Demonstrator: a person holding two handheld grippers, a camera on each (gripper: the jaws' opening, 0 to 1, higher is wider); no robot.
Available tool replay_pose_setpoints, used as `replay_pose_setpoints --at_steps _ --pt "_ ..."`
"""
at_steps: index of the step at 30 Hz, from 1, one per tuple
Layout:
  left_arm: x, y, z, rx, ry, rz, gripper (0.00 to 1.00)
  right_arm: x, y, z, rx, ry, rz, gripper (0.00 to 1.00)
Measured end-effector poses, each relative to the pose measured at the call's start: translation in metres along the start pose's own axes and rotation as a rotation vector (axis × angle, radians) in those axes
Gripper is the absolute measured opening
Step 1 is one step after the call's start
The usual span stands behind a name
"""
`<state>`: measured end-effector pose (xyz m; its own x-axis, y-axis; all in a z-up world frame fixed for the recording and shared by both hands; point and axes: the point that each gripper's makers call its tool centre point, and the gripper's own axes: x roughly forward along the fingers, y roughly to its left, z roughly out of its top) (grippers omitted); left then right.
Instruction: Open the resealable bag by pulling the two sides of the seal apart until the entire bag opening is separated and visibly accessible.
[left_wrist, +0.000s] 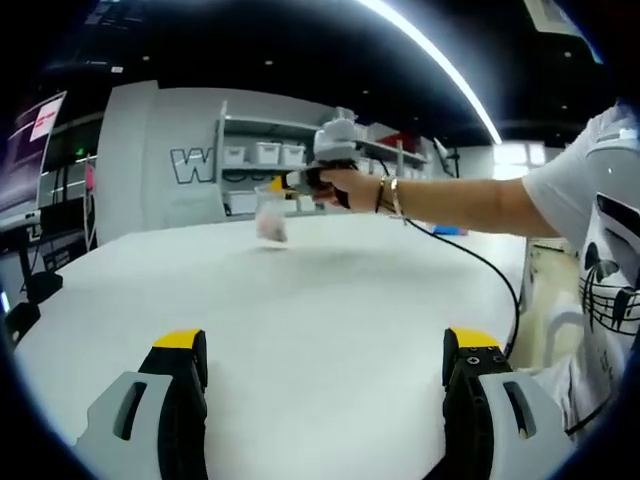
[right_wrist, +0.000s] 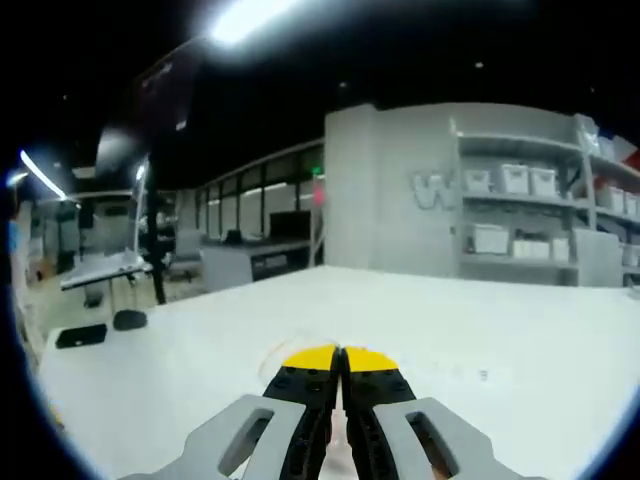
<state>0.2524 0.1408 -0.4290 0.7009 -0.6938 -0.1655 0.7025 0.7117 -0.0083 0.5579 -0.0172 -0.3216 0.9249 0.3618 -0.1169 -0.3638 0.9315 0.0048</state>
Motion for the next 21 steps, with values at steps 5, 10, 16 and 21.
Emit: replay_pose_setpoints --at_steps 5,10,16,21 --pt "0.001 0.002 -0.001 -0.004 0.002 0.003 0.97 0.014 -0.012 0.001 -0.006 0.009 -0.010 0.00" --pt "0.002 0.003 -0.002 -0.006 0.005 0.006 0.97 0.024 -0.021 0.002 -0.007 0.013 -0.017 0.00" --pt "0.003 0.004 -0.006 -0.010 0.012 0.009 0.97 0.033 -0.030 0.003 -0.011 0.017 -0.030 0.00" --pt "0.004 0.007 -0.005 -0.014 0.010 0.013 0.97 0.037 -0.031 0.003 -0.014 0.022 -0.034 0.00"
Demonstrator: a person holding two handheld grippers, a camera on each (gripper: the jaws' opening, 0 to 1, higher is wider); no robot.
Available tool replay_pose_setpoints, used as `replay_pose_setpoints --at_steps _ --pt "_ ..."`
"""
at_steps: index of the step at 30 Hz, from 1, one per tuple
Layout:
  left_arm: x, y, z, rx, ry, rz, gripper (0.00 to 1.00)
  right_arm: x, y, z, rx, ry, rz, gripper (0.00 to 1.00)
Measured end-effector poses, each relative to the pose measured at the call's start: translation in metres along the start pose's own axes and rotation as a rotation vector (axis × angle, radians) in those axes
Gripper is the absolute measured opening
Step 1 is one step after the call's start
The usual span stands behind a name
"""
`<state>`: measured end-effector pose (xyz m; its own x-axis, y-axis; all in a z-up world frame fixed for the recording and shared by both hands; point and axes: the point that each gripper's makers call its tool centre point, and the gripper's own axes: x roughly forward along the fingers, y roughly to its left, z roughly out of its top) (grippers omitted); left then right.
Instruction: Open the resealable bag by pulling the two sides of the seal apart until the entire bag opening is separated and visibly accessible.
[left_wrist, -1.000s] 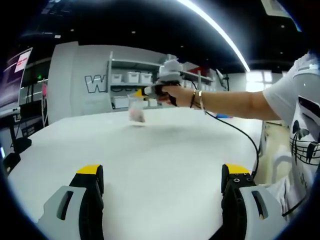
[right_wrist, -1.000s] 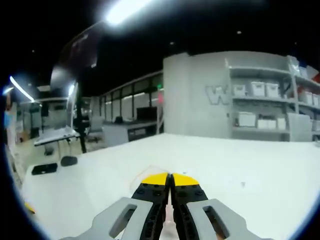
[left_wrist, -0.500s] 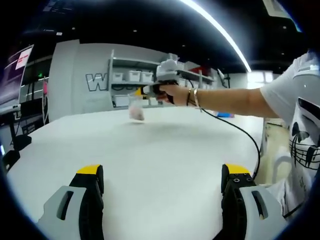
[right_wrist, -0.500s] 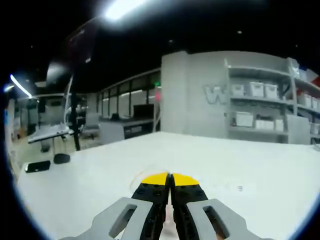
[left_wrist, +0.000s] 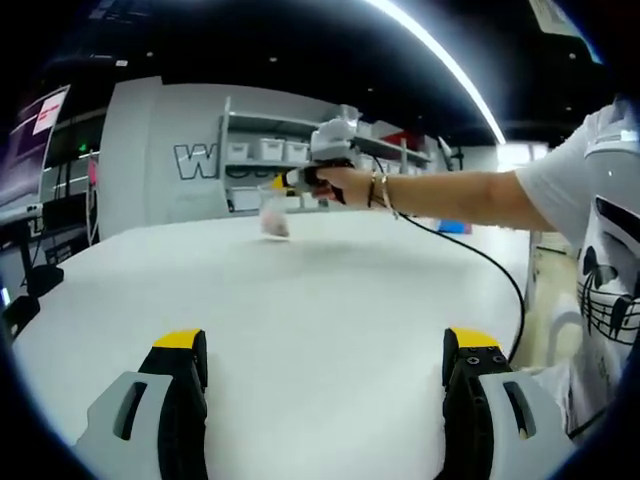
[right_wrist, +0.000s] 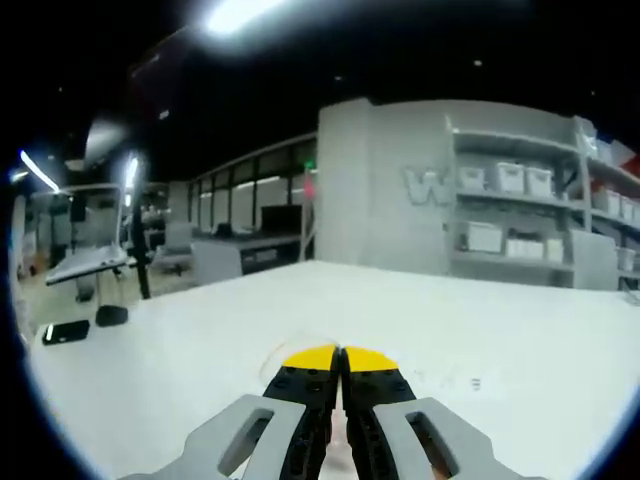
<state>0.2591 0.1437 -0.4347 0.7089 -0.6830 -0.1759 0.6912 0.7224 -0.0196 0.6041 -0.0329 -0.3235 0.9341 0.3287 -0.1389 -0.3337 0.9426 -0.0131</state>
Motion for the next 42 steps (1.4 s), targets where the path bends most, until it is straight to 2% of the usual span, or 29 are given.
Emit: replay_pose_setpoints --at_steps 10,19,28,31,38,42 --pt "0.000 0.000 0.001 0.006 -0.001 0.003 0.97 0.009 0.007 -0.007 -0.024 0.016 -0.005 0.00" --pt "0.000 -0.001 0.002 0.012 -0.001 0.002 0.97 0.010 0.025 -0.015 -0.045 0.021 0.032 0.00" --pt "-0.001 -0.002 0.004 0.015 -0.005 0.003 0.97 0.011 0.057 -0.039 -0.075 0.058 0.110 0.00" --pt "-0.001 -0.003 0.004 0.017 -0.006 0.001 0.97 0.000 0.071 -0.051 -0.078 0.072 0.131 0.00" --pt "-0.001 -0.003 0.004 0.017 -0.004 -0.001 0.97 -0.001 0.084 -0.067 -0.095 0.103 0.159 0.00" --pt "-0.001 -0.003 0.004 0.018 -0.006 0.000 0.97 0.005 0.088 -0.072 -0.133 0.118 0.170 0.02"
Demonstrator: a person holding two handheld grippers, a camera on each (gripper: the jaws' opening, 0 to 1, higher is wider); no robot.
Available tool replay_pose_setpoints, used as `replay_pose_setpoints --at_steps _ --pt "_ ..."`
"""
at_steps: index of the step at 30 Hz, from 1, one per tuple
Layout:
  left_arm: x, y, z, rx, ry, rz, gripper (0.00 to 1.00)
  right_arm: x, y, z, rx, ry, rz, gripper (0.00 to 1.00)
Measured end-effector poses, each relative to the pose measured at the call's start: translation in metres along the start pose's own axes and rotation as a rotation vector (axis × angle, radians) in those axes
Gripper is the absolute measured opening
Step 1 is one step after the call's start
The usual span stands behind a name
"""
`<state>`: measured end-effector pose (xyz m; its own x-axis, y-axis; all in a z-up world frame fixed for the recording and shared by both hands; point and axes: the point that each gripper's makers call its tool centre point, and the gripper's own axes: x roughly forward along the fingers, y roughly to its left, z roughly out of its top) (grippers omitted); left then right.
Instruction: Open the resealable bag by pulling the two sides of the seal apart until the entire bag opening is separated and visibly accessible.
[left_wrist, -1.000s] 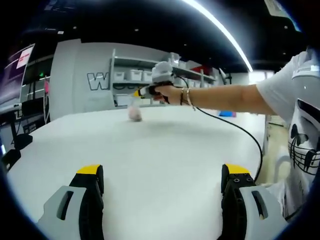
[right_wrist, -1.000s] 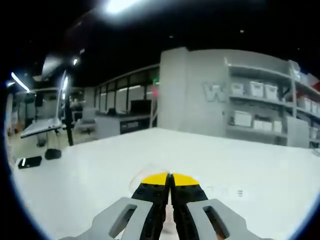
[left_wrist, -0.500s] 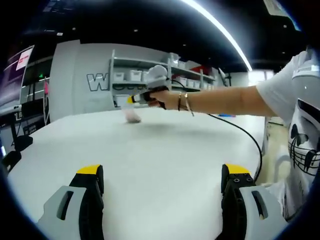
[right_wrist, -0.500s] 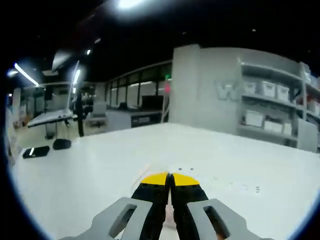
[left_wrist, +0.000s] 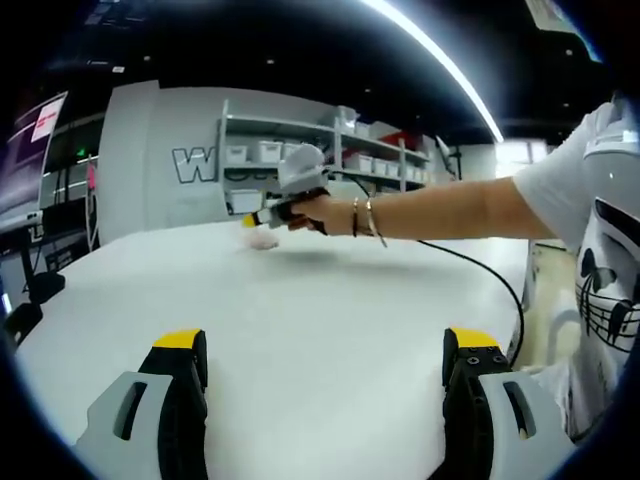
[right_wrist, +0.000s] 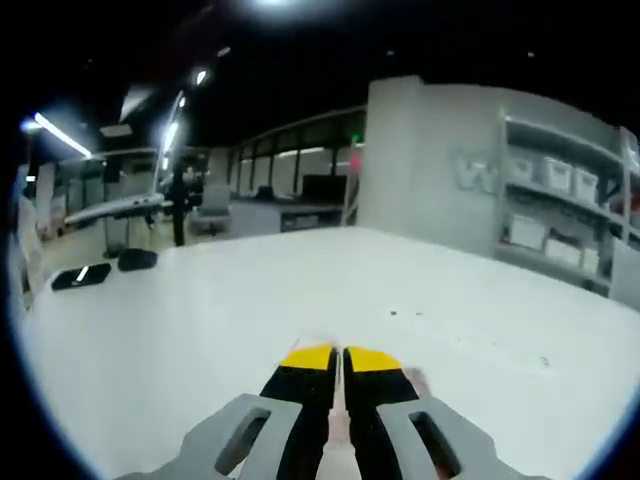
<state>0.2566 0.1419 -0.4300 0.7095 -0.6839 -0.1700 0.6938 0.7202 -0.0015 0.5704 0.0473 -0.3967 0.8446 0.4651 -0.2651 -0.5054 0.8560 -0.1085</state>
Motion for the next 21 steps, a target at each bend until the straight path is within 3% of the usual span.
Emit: replay_pose_setpoints --at_steps 6,21 --pt "-0.001 0.000 0.001 -0.001 -0.005 0.001 0.97 0.001 0.006 -0.010 -0.055 0.016 0.008 0.05" --pt "-0.005 -0.002 0.005 0.012 -0.016 0.002 0.97 -0.001 0.023 -0.016 -0.073 0.011 0.033 0.14"
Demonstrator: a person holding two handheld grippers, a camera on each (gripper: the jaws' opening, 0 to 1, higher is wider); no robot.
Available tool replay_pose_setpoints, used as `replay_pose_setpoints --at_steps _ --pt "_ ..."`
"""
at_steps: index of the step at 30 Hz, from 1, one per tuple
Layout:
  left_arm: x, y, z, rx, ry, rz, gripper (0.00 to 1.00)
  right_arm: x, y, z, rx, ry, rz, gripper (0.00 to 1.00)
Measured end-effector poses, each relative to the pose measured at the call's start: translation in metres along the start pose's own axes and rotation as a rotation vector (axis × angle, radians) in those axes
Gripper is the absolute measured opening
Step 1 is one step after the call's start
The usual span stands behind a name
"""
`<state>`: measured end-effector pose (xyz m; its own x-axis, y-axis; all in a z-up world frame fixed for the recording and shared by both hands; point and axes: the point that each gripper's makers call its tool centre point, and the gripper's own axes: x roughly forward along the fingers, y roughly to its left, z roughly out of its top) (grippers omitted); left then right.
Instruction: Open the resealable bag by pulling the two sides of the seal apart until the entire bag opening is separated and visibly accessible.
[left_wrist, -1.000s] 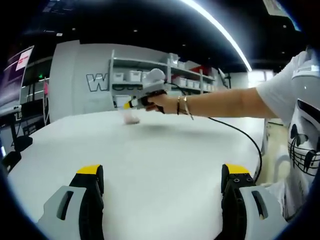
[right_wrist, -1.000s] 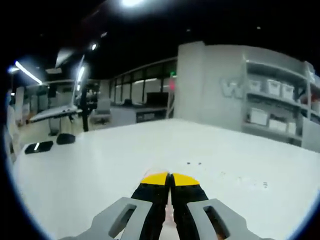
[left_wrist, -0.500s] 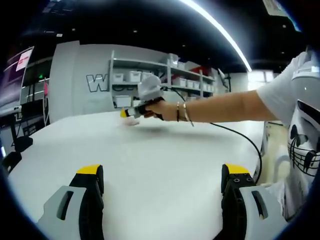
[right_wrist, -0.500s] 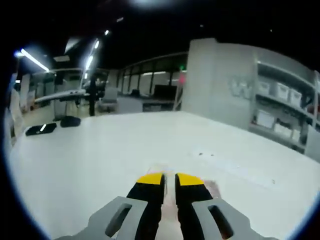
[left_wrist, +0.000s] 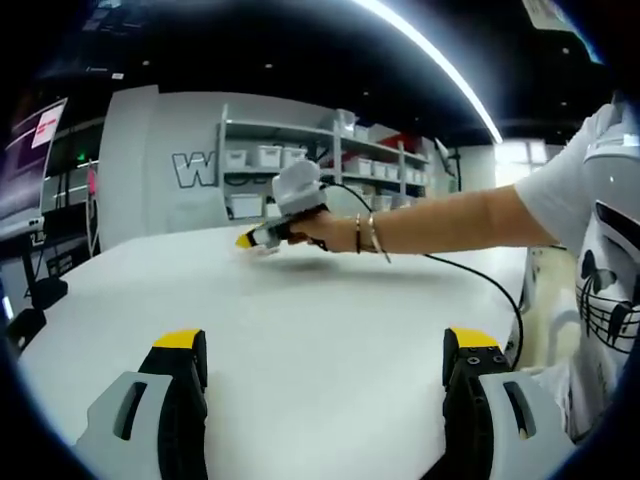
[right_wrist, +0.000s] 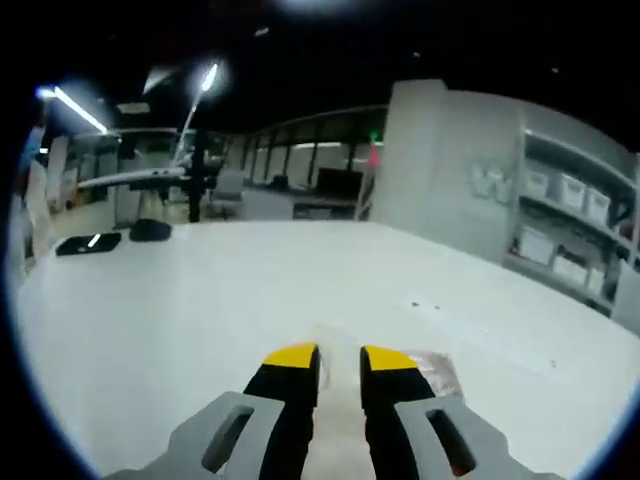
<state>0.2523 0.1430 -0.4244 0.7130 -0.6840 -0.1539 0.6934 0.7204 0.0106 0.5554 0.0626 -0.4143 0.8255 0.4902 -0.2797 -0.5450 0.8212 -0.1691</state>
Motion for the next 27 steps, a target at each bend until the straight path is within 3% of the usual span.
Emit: replay_pose_setpoints --at_steps 11,27 --pt "-0.0029 -0.0012 0.0024 0.007 -0.007 0.002 0.97 -0.0023 0.0020 0.0010 -0.028 -0.025 -0.011 0.24" --pt "-0.0054 -0.0013 0.0051 0.013 -0.013 0.005 0.97 -0.0031 0.0038 0.0048 -0.028 -0.042 -0.009 0.26"
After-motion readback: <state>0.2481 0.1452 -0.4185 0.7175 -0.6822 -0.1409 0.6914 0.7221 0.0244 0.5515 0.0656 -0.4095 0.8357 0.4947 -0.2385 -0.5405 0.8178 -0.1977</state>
